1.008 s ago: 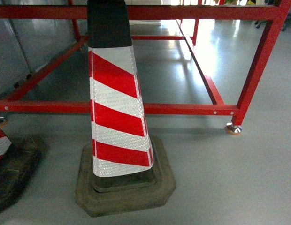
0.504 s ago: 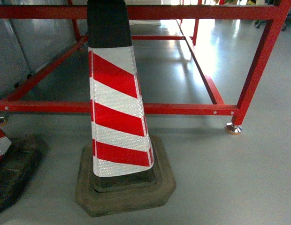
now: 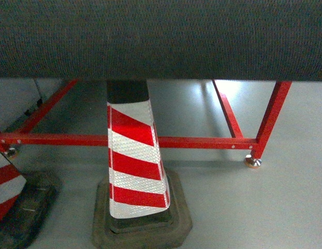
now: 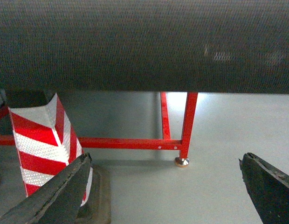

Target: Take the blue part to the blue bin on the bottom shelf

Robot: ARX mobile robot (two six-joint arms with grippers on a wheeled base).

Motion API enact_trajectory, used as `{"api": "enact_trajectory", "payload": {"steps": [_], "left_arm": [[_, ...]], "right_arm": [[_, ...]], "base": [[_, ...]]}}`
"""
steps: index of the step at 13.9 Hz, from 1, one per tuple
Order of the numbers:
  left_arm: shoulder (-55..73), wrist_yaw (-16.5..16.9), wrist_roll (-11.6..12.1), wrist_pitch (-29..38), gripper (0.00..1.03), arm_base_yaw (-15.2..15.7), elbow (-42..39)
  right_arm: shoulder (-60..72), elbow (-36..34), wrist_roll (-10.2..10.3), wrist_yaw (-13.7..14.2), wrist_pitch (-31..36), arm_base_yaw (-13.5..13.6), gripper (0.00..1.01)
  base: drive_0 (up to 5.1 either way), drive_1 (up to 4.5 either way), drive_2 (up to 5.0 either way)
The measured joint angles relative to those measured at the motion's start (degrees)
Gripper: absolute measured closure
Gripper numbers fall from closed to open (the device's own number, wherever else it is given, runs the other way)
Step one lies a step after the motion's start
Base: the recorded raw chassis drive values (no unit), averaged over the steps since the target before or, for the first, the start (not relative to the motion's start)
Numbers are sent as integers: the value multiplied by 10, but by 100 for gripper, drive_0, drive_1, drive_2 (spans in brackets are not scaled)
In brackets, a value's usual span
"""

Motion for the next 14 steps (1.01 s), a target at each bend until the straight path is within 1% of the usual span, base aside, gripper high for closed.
{"api": "enact_trajectory", "payload": {"steps": [14], "left_arm": [[0, 0, 0, 2, 5, 0, 0]], "right_arm": [[0, 0, -1, 0, 3, 0, 3]], "base": [[0, 0, 0]]}}
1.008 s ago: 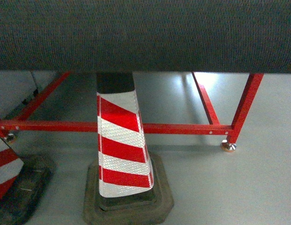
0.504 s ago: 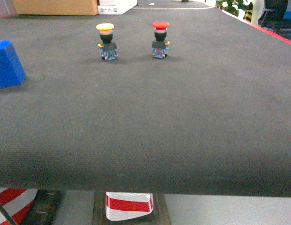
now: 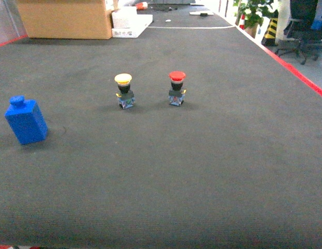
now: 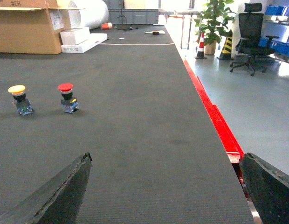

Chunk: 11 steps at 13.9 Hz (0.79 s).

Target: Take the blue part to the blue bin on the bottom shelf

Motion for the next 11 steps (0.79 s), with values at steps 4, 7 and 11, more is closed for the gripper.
{"api": "enact_trajectory", "payload": {"steps": [4, 7, 11], "left_arm": [[0, -1, 0, -2, 5, 0, 0], [0, 0, 0, -2, 5, 0, 0], [10, -7, -11, -43, 5, -3, 11]], "right_arm": [[0, 0, 0, 1, -4, 0, 3], [0, 0, 0, 0, -2, 0, 3], [0, 0, 0, 0, -2, 0, 3]], "base": [[0, 0, 0], [0, 0, 0], [0, 0, 0]]}}
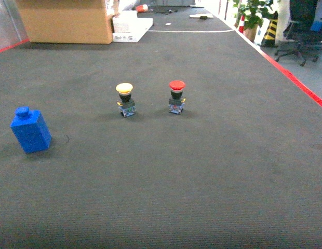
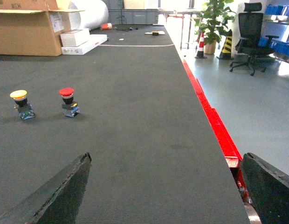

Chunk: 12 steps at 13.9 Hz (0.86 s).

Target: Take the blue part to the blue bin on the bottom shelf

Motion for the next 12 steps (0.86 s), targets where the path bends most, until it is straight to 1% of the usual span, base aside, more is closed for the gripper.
{"api": "enact_trajectory", "payload": {"steps": [1, 2, 3, 4, 5, 6, 8, 12], "left_arm": [[105, -31, -44, -73, 5, -16, 48], [227, -34, -76, -1, 5, -22, 70], [352, -35, -90, 93, 5, -15, 90], [465, -37, -91, 174, 5, -6, 123], [581, -35, -87, 246, 5, -2, 167], [679, -37, -81, 292, 5, 2, 204], [801, -37, -68, 311, 5, 14, 255], [911, -44, -40, 337, 5, 28, 336]], "right_arm": [[0, 0, 0, 0, 0, 0, 3], [0, 0, 0, 0, 0, 0, 3], [0, 0, 0, 0, -1, 0, 3], [0, 0, 0, 0, 0, 0, 3], [0, 0, 0, 0, 0, 0, 3], [0, 0, 0, 0, -1, 0, 3], [0, 0, 0, 0, 0, 0, 3], [0, 0, 0, 0, 0, 0, 3]], "base": [[0, 0, 0], [0, 0, 0], [0, 0, 0], [0, 0, 0], [0, 0, 0], [0, 0, 0], [0, 0, 0], [0, 0, 0]]}}
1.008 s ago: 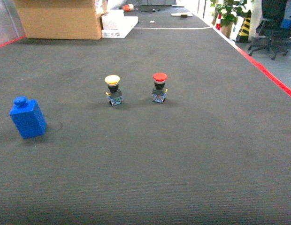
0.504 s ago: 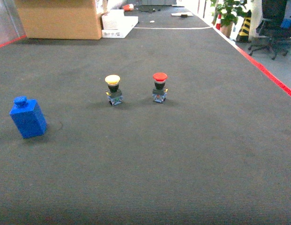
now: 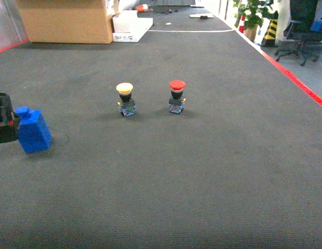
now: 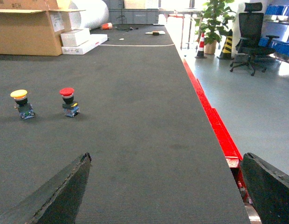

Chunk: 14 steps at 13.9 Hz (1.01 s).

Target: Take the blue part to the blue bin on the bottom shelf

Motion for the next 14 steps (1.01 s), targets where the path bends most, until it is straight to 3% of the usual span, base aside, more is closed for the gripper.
{"api": "enact_trajectory", "payload": {"steps": [6, 12, 13, 14], "left_arm": [[106, 8, 5, -9, 5, 4, 85], [239, 19, -26, -33, 5, 13, 205], [253, 17, -20, -31, 11, 14, 217], [256, 19, -14, -33, 24, 14, 221]], "right_arm": [[0, 0, 0, 0, 0, 0, 3], [0, 0, 0, 0, 0, 0, 3], [0, 0, 0, 0, 0, 0, 3], [0, 0, 0, 0, 0, 0, 3]], "base": [[0, 0, 0], [0, 0, 0], [0, 0, 0], [0, 0, 0]]}}
